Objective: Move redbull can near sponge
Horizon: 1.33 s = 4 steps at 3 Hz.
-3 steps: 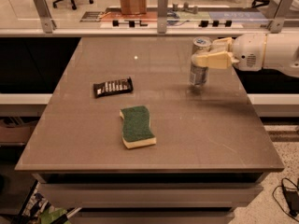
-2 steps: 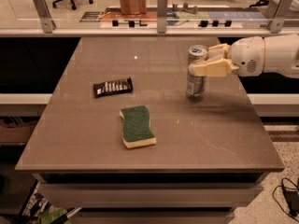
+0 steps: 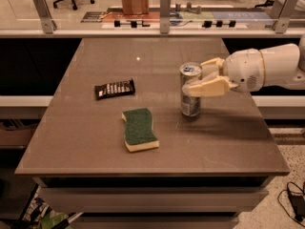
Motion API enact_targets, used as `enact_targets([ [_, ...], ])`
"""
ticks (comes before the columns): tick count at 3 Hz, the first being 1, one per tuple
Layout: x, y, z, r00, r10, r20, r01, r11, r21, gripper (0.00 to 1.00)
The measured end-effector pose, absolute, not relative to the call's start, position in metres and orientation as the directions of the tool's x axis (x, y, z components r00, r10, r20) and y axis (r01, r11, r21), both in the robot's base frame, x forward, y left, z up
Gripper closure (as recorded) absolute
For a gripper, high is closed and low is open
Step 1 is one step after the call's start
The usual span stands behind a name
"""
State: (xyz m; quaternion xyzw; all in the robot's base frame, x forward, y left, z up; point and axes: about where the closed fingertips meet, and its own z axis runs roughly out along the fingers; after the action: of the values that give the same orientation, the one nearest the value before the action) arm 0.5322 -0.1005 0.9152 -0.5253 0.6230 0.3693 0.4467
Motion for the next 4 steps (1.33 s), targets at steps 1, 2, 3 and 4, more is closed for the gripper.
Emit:
enact_targets([
  [1,0.506,-0.082,0.912,-0.039,-0.317,-0.948,-0.986,0.164,-0.015,1.00],
  [2,0.489,-0.067,0.898,-0.031,-0.282,-0.959,-0.984,0.175,-0.020,1.00],
  [3,0.487,-0.064,0.895,-0.031,-0.284,-0.958,-0.985,0.170,-0.019,0.83],
  [4,0.487,-0.061,0.896,-0.029,-0.285,-0.958,-0.986,0.166,-0.019,0.60],
])
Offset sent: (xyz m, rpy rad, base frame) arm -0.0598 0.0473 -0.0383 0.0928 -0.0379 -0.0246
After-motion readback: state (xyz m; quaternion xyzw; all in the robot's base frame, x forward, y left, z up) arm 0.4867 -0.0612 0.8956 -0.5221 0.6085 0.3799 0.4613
